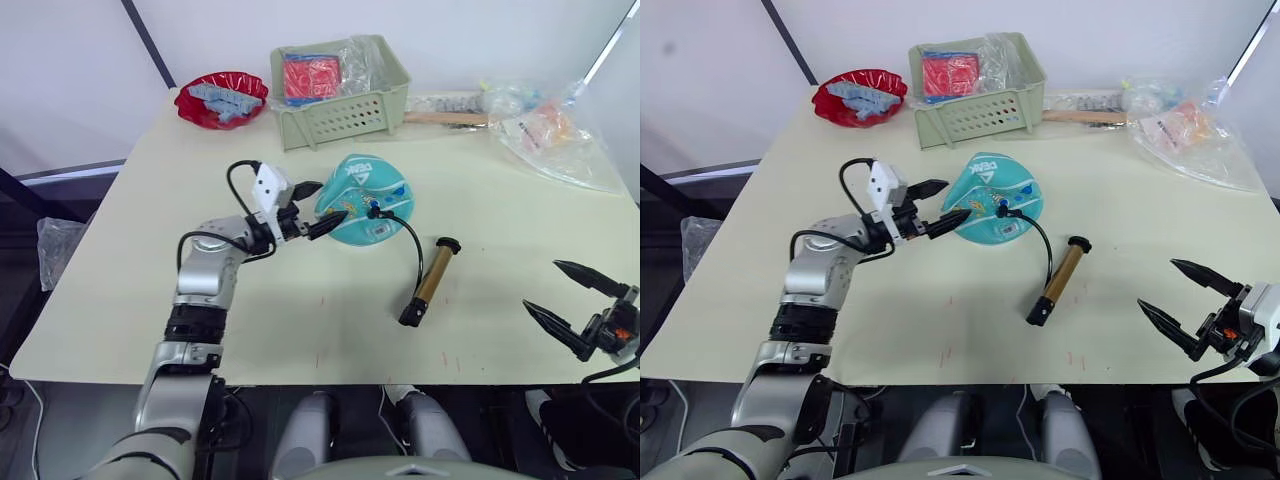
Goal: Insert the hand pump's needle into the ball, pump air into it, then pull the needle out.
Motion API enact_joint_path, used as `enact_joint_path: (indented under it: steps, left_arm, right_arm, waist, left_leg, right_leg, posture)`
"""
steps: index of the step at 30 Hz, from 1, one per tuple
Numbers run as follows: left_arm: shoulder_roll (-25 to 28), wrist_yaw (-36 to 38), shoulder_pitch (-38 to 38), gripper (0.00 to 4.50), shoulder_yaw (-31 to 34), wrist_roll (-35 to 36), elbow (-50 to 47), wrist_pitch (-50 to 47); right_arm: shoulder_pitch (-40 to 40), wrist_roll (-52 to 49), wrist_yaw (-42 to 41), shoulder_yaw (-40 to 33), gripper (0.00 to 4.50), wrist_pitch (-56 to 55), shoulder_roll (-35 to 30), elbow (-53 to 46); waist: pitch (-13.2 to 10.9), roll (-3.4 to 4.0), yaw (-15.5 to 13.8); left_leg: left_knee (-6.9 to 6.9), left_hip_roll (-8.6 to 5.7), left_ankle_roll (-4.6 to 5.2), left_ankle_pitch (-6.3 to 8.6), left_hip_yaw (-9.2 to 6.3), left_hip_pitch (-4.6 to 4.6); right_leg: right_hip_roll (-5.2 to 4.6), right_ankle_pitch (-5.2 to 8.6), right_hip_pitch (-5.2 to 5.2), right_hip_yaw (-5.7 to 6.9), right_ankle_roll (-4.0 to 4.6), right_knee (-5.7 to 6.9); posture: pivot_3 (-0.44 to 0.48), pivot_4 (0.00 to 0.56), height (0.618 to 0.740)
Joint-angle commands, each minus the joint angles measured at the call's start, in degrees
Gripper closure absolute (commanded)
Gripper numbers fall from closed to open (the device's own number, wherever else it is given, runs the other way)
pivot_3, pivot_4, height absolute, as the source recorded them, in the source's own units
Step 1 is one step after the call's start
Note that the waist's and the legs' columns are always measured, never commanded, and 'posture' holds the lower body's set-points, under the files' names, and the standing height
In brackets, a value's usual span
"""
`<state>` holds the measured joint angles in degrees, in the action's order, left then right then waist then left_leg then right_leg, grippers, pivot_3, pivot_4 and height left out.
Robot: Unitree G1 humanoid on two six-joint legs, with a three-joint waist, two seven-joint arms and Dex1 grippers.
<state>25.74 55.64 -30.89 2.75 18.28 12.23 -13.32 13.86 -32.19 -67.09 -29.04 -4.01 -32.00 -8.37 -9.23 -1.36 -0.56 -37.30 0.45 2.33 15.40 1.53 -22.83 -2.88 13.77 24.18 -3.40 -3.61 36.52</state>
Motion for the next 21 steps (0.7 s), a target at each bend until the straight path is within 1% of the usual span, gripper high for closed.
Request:
enact_joint_path:
  steps: [1, 6, 9, 13, 21]
  left_arm:
    - [2.19, 1.24, 3.2, 0.1, 2.52, 3.07, -5.52, -1.07]
    - [4.97, 1.7, 8.81, 0.1, 4.42, 5.88, -10.29, -2.95]
    - [7.21, 2.01, 14.61, 0.1, 6.19, 5.83, -12.36, -1.85]
    - [9.67, 3.5, 21.21, 0.1, 8.11, 5.64, -13.43, 0.67]
    - [12.95, 5.8, 28.23, 0.1, 11.42, 5.89, -12.31, 4.47]
  right_arm:
    - [0.65, -1.29, -0.14, -0.35, 0.0, -1.69, -0.06, -0.25]
    - [0.88, -0.93, -0.07, 0.21, 0.0, -2.84, -0.16, 0.89]
    - [1.36, 0.13, -0.52, 0.69, 0.0, -4.06, -0.7, 2.13]
    - [1.65, 0.16, -0.29, 0.62, 0.0, -4.9, -1.06, 3.4]
    - [2.35, -1.07, -1.93, -1.04, 0.0, -6.48, -2.68, 5.68]
  waist:
    - [0.0, 0.0, 0.0]
    - [-0.01, -0.04, -0.1]
    - [0.0, -0.05, 0.15]
    - [-0.01, -0.07, 0.48]
    - [-0.01, -0.08, 1.09]
  left_leg:
    - [0.0, 0.0, 0.01, 0.01, 0.05, 0.0]
    - [-0.15, 0.0, 0.08, 0.05, 0.47, -0.02]
    - [-0.17, 0.02, 0.14, 0.08, 0.69, 0.06]
    - [-0.17, 0.15, 0.32, 0.2, 1.06, 0.15]
    - [-0.21, 0.21, 0.32, 0.2, 1.01, 0.14]
  right_leg:
    - [0.01, -0.02, 0.05, -0.11, -0.02, 0.02]
    - [0.03, -0.09, 0.3, -0.58, -0.12, 0.24]
    - [0.05, -0.15, 0.32, -0.79, -0.17, 0.28]
    - [-0.26, -0.34, 0.57, -0.53, -0.22, 0.27]
    - [-0.29, -0.49, 0.54, -0.33, -0.12, 0.3]
  posture:
    - [0.0, 0.15, 0.738]
    - [0.0, 0.15, 0.738]
    - [0.0, 0.15, 0.738]
    - [0.0, 0.15, 0.738]
    - [0.0, 0.15, 0.738]
